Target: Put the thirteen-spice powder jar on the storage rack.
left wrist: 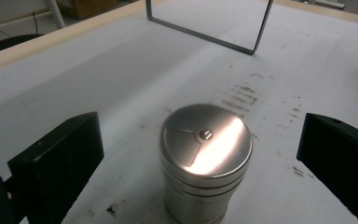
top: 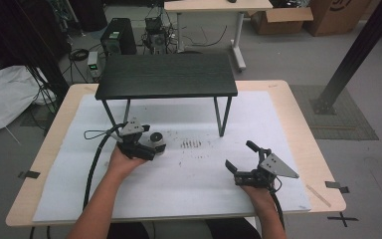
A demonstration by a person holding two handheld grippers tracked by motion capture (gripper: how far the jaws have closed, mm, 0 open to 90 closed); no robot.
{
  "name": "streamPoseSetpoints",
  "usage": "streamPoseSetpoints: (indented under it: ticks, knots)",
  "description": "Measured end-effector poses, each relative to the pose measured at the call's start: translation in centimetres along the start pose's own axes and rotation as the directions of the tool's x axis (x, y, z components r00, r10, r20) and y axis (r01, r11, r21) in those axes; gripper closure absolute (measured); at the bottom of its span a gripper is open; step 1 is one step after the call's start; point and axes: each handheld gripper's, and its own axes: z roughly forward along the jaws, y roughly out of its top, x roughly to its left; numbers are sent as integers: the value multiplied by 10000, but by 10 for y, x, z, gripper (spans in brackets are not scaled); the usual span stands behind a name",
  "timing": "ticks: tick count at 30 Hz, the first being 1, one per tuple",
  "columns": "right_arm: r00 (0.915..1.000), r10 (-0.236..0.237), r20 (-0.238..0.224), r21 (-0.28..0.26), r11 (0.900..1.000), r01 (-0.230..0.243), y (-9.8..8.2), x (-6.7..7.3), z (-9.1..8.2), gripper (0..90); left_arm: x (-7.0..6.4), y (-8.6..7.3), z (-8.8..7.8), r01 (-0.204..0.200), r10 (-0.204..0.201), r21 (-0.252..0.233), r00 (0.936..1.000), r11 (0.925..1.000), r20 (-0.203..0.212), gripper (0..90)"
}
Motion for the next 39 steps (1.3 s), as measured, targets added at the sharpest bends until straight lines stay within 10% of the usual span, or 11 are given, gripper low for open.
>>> streamPoseSetpoints:
  ticks: [39]
  knots:
    - [10000,38,9,-15,10000,-38,0,0,0,0,2,-6,7,512,-531,746,9983,9959,233,350]
